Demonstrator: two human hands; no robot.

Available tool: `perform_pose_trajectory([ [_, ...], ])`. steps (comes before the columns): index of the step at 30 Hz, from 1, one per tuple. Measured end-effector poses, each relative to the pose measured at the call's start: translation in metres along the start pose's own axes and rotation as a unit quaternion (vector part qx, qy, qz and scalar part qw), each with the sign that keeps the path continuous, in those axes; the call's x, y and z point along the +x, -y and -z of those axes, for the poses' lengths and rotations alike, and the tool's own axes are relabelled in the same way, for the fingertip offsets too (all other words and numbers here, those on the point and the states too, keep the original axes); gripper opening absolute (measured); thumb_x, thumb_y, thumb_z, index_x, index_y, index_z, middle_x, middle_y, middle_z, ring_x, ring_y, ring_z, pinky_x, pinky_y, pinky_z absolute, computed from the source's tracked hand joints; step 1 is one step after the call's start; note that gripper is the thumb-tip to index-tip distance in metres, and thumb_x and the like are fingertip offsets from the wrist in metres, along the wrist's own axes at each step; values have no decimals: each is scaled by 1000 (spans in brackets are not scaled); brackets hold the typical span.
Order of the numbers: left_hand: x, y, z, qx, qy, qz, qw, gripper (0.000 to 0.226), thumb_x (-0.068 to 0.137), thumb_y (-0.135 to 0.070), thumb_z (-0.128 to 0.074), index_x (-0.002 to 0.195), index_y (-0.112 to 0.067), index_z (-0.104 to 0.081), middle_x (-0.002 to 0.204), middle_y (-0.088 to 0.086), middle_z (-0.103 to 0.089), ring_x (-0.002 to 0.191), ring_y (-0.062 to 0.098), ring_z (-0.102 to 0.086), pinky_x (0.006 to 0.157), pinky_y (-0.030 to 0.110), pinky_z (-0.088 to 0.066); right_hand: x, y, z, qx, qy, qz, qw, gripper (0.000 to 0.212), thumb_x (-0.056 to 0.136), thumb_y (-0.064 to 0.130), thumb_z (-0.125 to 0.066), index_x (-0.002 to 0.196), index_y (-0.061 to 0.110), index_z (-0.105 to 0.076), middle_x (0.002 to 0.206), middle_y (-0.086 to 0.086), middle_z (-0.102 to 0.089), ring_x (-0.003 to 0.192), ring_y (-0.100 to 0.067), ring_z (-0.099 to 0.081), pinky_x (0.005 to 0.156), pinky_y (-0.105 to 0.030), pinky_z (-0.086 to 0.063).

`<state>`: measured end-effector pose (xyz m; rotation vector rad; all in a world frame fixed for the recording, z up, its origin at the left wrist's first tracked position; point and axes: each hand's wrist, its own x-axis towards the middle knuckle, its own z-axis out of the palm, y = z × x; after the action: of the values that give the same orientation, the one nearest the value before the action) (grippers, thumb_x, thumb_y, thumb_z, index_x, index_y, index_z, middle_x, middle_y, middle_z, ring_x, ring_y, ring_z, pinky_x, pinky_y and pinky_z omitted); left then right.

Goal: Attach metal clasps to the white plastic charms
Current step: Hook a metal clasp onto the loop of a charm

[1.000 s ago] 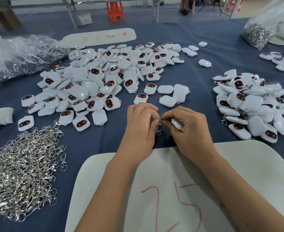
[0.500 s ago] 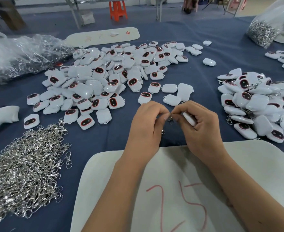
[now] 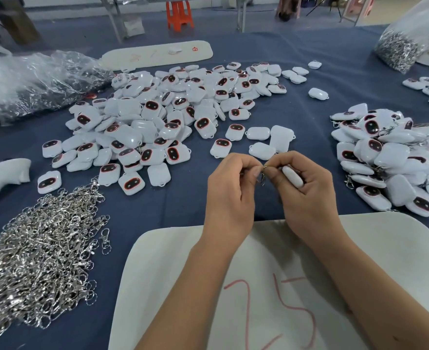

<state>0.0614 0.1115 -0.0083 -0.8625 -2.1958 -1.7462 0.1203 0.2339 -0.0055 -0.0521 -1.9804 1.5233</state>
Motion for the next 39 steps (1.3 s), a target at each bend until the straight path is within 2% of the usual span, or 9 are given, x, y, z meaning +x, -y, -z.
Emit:
perform_pose_trajectory([
  [3, 0, -2, 2, -5, 2, -11, 1000, 15, 102, -6, -55, 90, -6, -64, 84, 0, -65, 78, 19, -60, 70, 35, -49, -1, -1, 1, 53, 9, -38, 998, 13, 99, 3, -66, 88, 10, -68, 67, 16, -59, 59, -6, -49, 57, -19, -40],
  [6, 2, -2, 7, 0, 14, -16, 1000, 13, 101, -4, -58, 91, -6, -66, 85, 1, -66, 78, 17, -59, 70, 31, -48, 0, -5, 1, 74, 4, -75, 994, 14, 98, 8, -68, 87, 15, -69, 68, 7, -56, 60, -21, -41, 51, -32, -35],
  [9, 4, 0, 14, 6, 44, -17, 999, 13, 97, 1, -60, 89, -6, -66, 84, -1, -65, 80, 15, -60, 69, 21, -47, 2, -6, 1, 55, 14, -68, 996, 18, 97, 7, -69, 84, 20, -70, 70, 14, -60, 59, -5, -46, 57, -17, -38],
  [12, 4, 2, 18, -3, 54, -6, 998, 14, 96, 1, -61, 88, -8, -67, 85, -3, -66, 82, 17, -63, 72, 27, -51, 3, -8, 0, 45, 23, -73, 996, 20, 97, 6, -69, 84, 22, -70, 69, 18, -60, 58, -2, -50, 58, -9, -38],
  [17, 3, 2, 15, -10, 49, -1, 999, 13, 97, -2, -60, 89, -9, -67, 86, -4, -67, 81, 18, -62, 73, 32, -52, 3, -8, 2, 67, 31, -87, 993, 14, 96, 14, -69, 84, 21, -70, 67, 18, -57, 59, -3, -44, 58, -15, -37],
  [21, 0, 1, 6, -8, 21, 7, 1000, 13, 99, -2, -57, 90, -7, -65, 85, -2, -65, 79, 16, -60, 72, 31, -50, 3, -7, 2, 91, 28, -105, 990, 11, 95, 17, -69, 84, 21, -70, 68, 6, -56, 59, -18, -36, 52, -29, -32],
  [28, -7, -8, -10, -28, -50, 2, 998, 11, 100, -5, -56, 93, -4, -65, 87, 2, -66, 81, 19, -61, 72, 34, -51, 1, -6, 0, 161, -6, -121, 980, 12, 95, 14, -68, 85, 19, -69, 66, -3, -49, 59, -16, -39, 50, -25, -34],
  [37, 0, -2, 5, 64, 5, -30, 998, 15, 99, 3, -53, 87, -5, -57, 85, 2, -59, 77, 19, -53, 67, 33, -45, 2, -6, 1, 89, 38, -122, 988, 4, 93, 20, -73, 90, 19, -70, 71, 0, -57, 57, -16, -39, 49, -25, -35],
  [39, 3, 0, 9, 98, 22, -44, 994, 17, 95, 8, -53, 84, -4, -55, 87, 4, -57, 79, 24, -51, 70, 39, -44, 2, -9, 1, 97, 36, -159, 982, 23, 89, 25, -74, 107, 21, -60, 81, 9, -57, 57, -11, -42, 49, -23, -39],
])
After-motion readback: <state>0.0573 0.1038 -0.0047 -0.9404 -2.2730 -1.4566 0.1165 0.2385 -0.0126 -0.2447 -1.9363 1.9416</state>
